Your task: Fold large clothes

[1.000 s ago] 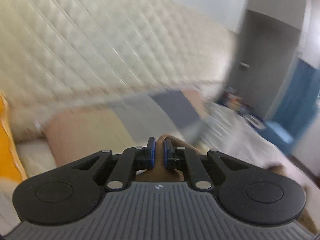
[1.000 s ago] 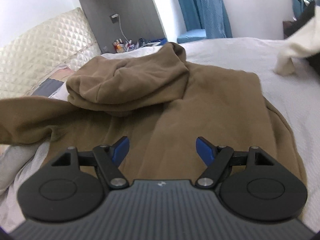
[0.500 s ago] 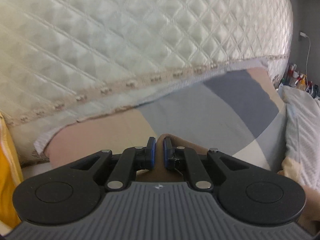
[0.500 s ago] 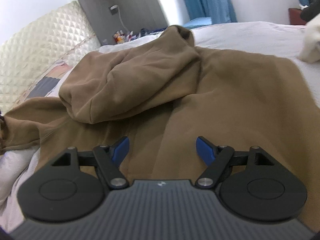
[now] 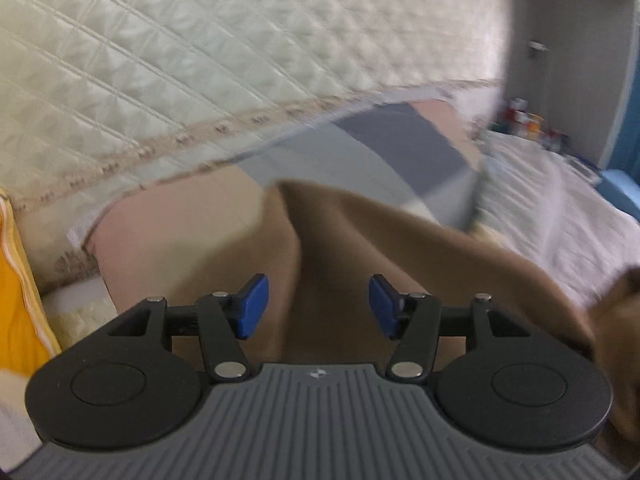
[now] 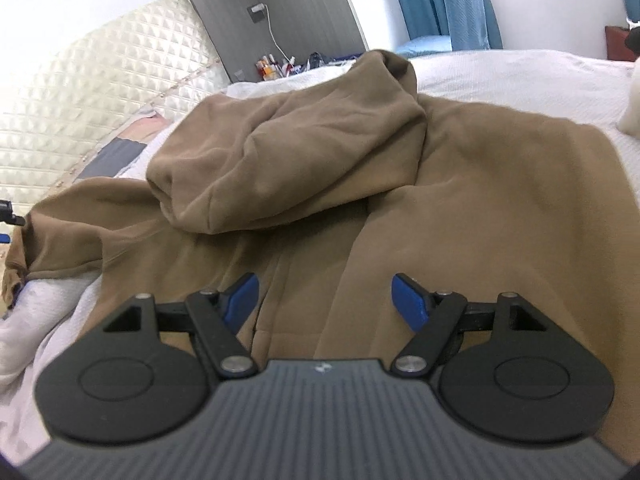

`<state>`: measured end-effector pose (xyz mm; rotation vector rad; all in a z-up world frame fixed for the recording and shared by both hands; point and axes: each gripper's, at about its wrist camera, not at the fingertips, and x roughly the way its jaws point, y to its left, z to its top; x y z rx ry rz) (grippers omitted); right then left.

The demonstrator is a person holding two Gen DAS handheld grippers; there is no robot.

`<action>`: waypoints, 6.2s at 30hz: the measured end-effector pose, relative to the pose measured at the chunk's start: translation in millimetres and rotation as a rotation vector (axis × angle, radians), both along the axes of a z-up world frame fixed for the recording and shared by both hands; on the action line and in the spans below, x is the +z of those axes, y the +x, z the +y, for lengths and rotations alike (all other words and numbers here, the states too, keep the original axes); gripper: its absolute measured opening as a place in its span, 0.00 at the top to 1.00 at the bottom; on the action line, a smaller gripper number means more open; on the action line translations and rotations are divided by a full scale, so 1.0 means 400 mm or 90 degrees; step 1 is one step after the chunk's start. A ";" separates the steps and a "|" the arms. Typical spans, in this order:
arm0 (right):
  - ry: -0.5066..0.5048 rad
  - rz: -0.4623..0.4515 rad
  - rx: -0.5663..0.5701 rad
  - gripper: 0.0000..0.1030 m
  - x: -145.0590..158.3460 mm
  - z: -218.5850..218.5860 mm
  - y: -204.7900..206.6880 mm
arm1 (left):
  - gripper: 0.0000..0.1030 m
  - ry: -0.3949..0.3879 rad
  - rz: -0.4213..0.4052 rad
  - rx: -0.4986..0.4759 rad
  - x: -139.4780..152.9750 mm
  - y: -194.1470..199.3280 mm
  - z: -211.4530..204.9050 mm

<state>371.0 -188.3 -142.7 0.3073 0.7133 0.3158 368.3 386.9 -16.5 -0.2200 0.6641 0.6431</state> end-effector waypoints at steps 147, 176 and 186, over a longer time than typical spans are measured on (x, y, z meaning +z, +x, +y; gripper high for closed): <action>0.044 0.328 -0.120 0.28 -0.003 -0.420 -0.154 | 0.37 -0.252 -0.017 -0.051 -0.348 -0.543 -0.638; -0.057 0.230 0.056 0.84 0.096 -0.298 -0.245 | 0.83 -0.259 -0.034 -0.124 -0.294 -0.567 -0.623; -0.046 0.129 0.144 0.86 0.273 -0.341 -0.373 | 0.86 -0.256 -0.079 -0.159 -0.134 -0.655 -0.575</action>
